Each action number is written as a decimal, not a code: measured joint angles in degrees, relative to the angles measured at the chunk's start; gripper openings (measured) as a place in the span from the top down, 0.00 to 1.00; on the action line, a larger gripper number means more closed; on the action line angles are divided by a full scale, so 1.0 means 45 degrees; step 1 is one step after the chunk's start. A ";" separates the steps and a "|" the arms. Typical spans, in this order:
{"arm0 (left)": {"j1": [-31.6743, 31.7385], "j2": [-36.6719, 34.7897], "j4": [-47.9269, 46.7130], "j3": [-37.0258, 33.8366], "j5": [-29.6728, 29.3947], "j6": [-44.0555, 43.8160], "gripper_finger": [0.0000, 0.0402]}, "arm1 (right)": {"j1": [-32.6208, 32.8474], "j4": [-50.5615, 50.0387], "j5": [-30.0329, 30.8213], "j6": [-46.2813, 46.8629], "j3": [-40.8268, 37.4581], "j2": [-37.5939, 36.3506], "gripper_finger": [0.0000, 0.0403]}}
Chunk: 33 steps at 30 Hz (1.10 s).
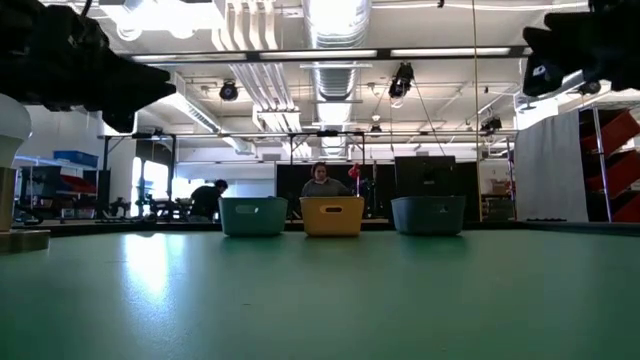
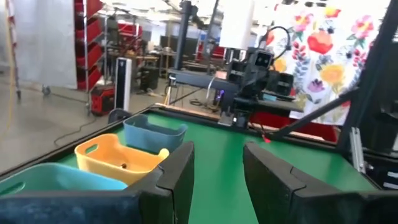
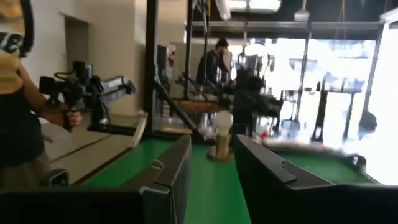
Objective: Sort batteries
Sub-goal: Return to home position
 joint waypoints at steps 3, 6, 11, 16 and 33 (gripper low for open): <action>-0.0178 -0.0119 -0.0023 0.0000 -0.0164 0.0482 0.71 | 0.0308 0.0579 -0.0121 -0.0547 0.0004 0.0098 0.72; -0.0194 -0.0307 0.0042 0.0000 -0.0361 0.1131 0.71 | 0.0501 0.1362 -0.0934 -0.1692 -0.0001 0.0055 0.73; -0.0194 -0.0490 -0.0148 0.0000 -0.0070 0.1274 0.71 | 0.0519 0.0906 -0.1830 -0.2850 -0.0001 0.0100 0.72; -0.0194 -0.0502 -0.0549 -0.0003 0.0471 0.1228 0.71 | 0.0521 0.0325 -0.0849 -0.1325 -0.0006 0.0507 0.70; -0.0189 0.0520 -0.2310 0.0266 0.0465 0.1463 0.71 | 0.0514 0.0249 0.4682 -0.1240 -0.0006 0.0992 0.77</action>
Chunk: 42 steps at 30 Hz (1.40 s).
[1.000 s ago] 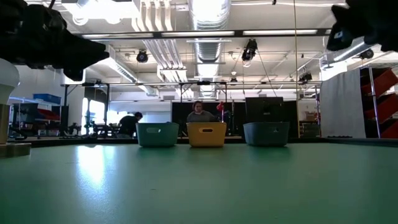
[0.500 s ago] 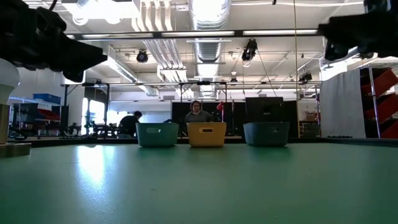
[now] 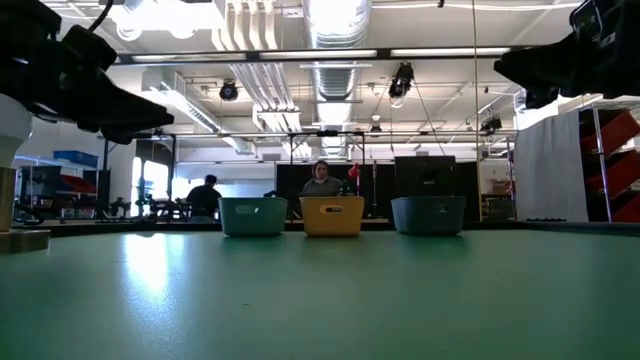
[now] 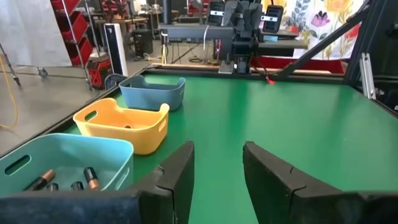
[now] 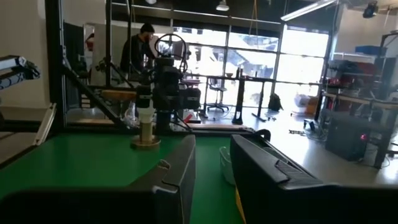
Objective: Sort batteries
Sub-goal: Return to home position
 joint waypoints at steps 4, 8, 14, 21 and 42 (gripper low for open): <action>0.0000 0.0146 0.0063 0.0048 -0.0001 0.0000 0.71 | 0.0000 -0.0004 0.0000 -0.0022 0.0000 0.0004 0.79; 0.0000 0.0264 0.0049 0.0048 0.0000 0.0000 0.71 | 0.0000 -0.0005 0.0000 -0.0023 0.0000 0.0000 0.80; 0.0000 0.0408 0.0044 0.0050 -0.0005 0.0000 0.71 | 0.0000 -0.0005 0.0000 -0.0025 0.0000 0.0005 0.82; 0.0000 0.0569 0.0044 0.0060 -0.0005 0.0000 0.71 | 0.0000 -0.0005 0.0000 -0.0003 -0.0005 0.0003 0.83; 0.0000 0.0917 0.0045 0.0069 -0.0005 0.0000 0.71 | 0.0000 -0.0005 0.0001 0.0002 -0.0005 0.0001 0.78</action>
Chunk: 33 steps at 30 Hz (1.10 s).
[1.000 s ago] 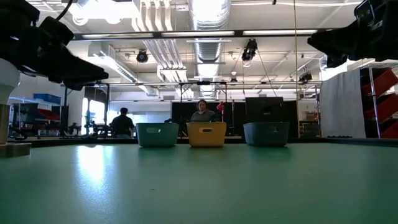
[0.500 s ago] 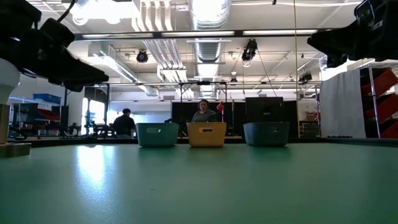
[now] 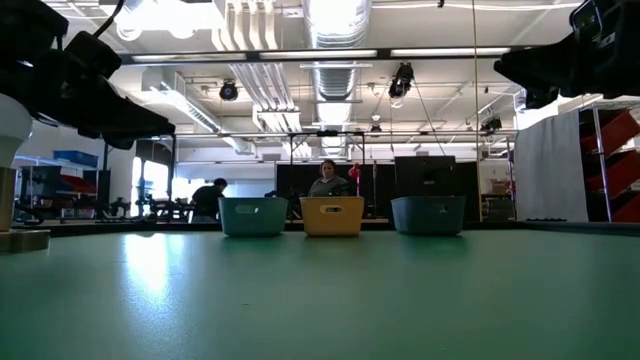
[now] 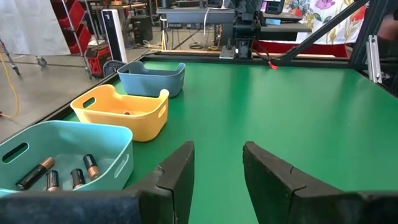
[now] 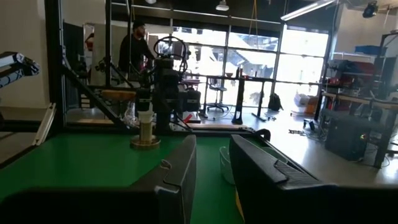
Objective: Sort batteries
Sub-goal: Return to home position
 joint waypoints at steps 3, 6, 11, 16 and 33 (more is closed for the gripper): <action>0.0000 0.0054 0.0001 0.0000 -0.0002 0.0000 0.71 | 0.0000 -0.0003 0.0000 -0.0002 -0.0005 0.0004 0.80; 0.0005 0.0098 0.0004 0.0000 0.0000 0.0000 0.71 | 0.0000 0.0001 0.0004 0.0000 -0.0005 0.0000 0.82; 0.0001 0.0173 -0.0001 0.0000 -0.0005 0.0000 0.71 | 0.0000 0.0001 0.0004 0.0000 -0.0005 0.0004 0.84; 0.0003 0.0210 -0.0001 0.0000 0.0000 0.0000 0.71 | 0.0000 -0.0003 0.0004 0.0000 -0.0005 0.0003 0.85; 0.0001 0.0360 -0.0001 0.0000 -0.0005 0.0000 0.71 | 0.0000 0.0000 0.0004 0.0000 -0.0005 0.0001 0.78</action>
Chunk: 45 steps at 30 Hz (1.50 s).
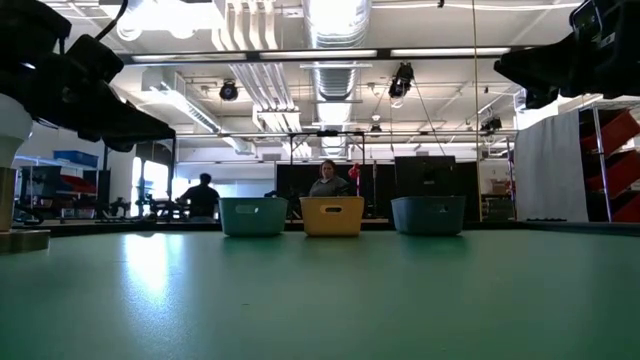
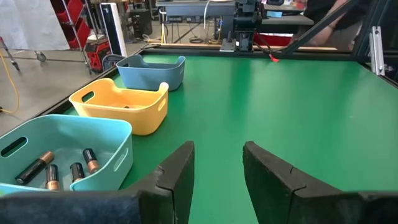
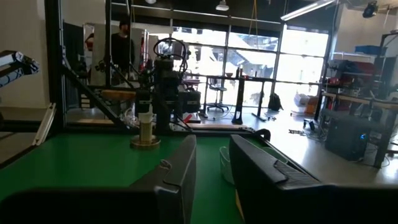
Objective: Sort batteries
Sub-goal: Return to home position
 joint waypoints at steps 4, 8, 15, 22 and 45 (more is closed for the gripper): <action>0.0002 -0.0005 0.0000 0.0000 0.0003 0.0000 0.71 | -0.0001 0.0000 0.0000 0.0000 0.0000 0.0000 0.77; -0.0001 -0.0005 0.0000 0.0000 0.0004 0.0000 0.71 | -0.0002 -0.0004 -0.0001 0.0000 0.0000 0.0003 0.80; -0.0001 -0.0005 0.0000 0.0000 0.0002 0.0000 0.71 | -0.0001 -0.0004 0.0000 0.0000 0.0000 0.0003 0.84; 0.0004 -0.0005 0.0000 0.0000 0.0000 0.0000 0.71 | -0.0005 -0.0004 0.0000 0.0000 0.0000 0.0002 0.85; 0.0004 -0.0005 0.0000 0.0000 0.0000 0.0000 0.71 | 0.0000 -0.0001 -0.0002 0.0000 -0.0005 0.0003 0.77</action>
